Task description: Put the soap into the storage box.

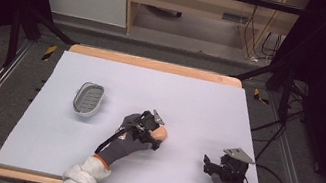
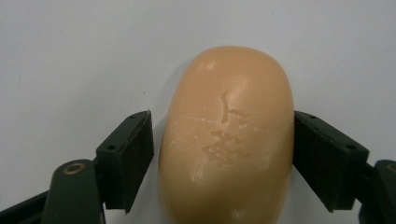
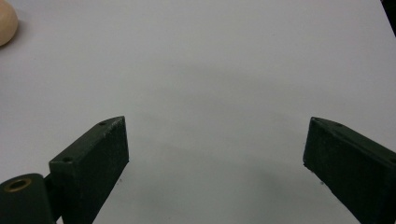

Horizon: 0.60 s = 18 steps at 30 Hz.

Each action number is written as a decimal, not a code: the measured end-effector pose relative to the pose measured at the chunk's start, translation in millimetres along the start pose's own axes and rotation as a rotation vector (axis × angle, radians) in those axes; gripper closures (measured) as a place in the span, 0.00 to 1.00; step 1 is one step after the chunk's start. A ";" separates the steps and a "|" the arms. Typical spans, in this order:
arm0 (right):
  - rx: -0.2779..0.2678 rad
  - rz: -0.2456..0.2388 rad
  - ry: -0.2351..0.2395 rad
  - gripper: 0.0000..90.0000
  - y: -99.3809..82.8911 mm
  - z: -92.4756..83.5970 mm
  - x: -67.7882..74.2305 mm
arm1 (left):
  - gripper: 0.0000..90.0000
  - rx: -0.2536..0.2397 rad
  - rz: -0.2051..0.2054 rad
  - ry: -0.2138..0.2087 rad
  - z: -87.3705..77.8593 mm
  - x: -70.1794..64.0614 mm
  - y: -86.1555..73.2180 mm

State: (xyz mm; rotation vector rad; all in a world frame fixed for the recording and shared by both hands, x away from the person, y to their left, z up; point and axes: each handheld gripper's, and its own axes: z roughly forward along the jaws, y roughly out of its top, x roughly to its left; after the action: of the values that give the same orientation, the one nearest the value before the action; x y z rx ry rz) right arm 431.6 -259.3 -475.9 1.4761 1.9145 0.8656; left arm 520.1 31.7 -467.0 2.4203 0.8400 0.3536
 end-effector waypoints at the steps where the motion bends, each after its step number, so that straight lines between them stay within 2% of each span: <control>1: 0.000 -0.001 0.000 0.08 0.0 0.1 0.0 | 0.27 0.001 -0.002 -0.007 -0.1 0.2 0.1; 3: 0.001 -0.001 -0.001 0.08 0.0 0.2 0.0 | 0.31 0.005 0.002 -0.014 -0.6 -0.1 0.4; 18: 0.006 -0.003 0.001 0.08 0.0 1.0 0.4 | 0.34 0.016 -0.004 -0.021 -2.1 0.4 0.5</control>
State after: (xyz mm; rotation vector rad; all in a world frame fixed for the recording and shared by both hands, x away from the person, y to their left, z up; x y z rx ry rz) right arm 432.3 -258.8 -476.5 1.4759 1.9212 0.8605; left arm 519.8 32.5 -465.0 2.4325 0.8421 0.3202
